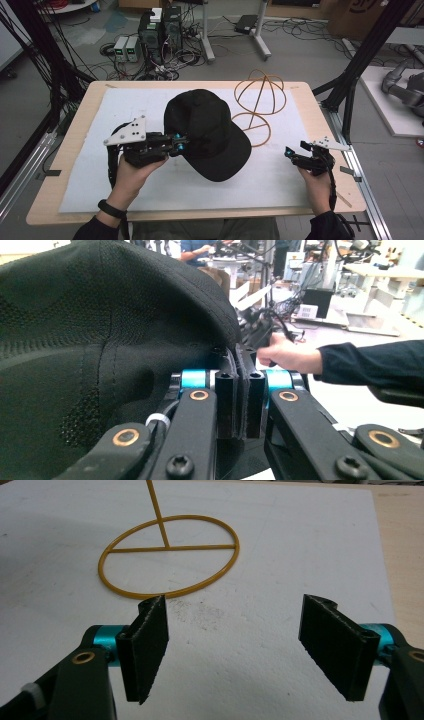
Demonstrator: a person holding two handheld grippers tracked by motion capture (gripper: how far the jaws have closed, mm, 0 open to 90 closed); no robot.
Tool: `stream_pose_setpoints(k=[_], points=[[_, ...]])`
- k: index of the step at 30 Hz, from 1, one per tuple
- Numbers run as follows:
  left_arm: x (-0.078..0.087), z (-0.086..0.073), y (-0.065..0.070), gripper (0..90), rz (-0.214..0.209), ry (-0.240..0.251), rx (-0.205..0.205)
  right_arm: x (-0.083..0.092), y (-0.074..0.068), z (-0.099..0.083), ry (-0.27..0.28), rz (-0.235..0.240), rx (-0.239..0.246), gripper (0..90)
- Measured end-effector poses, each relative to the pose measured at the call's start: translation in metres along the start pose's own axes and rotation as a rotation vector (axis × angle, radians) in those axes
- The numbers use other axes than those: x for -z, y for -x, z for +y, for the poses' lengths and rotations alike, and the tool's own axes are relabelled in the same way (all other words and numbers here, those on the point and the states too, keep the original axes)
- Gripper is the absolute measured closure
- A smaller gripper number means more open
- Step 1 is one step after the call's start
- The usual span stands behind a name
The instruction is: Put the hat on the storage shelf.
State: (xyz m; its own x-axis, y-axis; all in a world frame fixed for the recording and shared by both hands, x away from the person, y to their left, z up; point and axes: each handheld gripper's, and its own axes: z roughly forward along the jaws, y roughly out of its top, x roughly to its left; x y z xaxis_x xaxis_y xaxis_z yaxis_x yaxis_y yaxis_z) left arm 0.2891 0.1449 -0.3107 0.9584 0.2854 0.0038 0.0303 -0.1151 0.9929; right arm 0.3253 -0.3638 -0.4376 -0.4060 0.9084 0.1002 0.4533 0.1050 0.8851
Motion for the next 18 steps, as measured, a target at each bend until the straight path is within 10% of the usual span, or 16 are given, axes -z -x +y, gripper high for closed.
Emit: stream_pose_setpoints(k=[18], points=[[-0.024,0.057,-0.017,87.7,-0.063,0.089,-0.073,0.0,0.001,0.0,-0.004,-0.005,-0.01,27.9]])
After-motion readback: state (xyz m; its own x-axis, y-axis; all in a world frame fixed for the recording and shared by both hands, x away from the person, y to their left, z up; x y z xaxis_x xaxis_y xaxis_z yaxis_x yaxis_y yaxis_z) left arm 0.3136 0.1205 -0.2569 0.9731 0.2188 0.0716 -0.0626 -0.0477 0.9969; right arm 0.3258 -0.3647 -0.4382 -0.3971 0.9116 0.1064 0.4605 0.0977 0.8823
